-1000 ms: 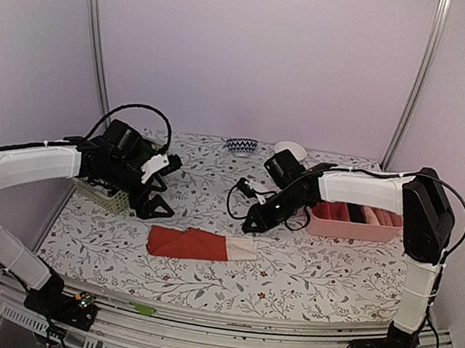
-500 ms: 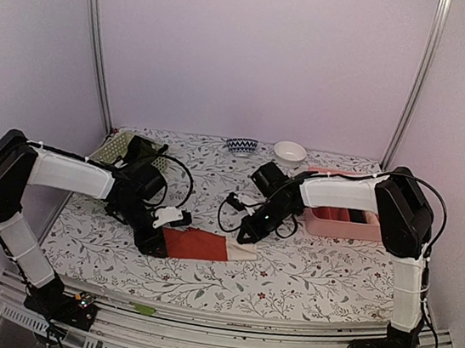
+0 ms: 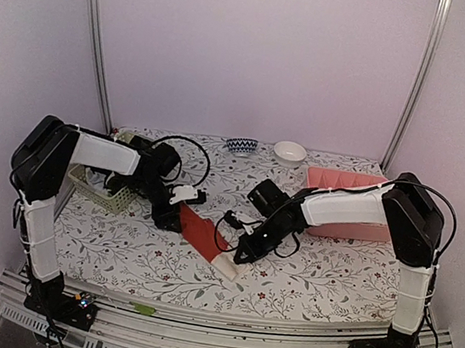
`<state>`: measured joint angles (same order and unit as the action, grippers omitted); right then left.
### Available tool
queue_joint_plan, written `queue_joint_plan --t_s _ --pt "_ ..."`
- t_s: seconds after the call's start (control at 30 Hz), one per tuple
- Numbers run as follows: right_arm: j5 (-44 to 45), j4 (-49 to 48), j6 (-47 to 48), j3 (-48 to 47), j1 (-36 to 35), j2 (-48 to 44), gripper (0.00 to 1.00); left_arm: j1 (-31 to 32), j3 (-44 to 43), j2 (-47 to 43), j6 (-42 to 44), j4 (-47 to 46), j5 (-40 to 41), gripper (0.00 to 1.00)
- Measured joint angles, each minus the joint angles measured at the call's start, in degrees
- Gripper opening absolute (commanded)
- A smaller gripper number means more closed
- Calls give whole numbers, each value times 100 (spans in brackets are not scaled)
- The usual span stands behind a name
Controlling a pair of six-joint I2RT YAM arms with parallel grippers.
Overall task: Roll the underwear
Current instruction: Rotate the underwear at the center of the board, then adjust the underwear at the center of the board.
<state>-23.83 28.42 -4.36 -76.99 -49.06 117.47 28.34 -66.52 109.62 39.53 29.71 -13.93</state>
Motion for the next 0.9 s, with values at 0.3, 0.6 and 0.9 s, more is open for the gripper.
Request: queue_joint_plan --t_s 0.3,0.6,0.9 --pt "-431 -247 -1182 225 -675 -385 17 -348 -1458 793 940 310 -144 96" --pt "-319 -210 -1338 -391 -236 -365 12 -398 -525 -560 205 192 -640 96" --pt "-289 9 -1058 -793 -258 444 7 -448 -13 -680 -942 -234 -761 96"
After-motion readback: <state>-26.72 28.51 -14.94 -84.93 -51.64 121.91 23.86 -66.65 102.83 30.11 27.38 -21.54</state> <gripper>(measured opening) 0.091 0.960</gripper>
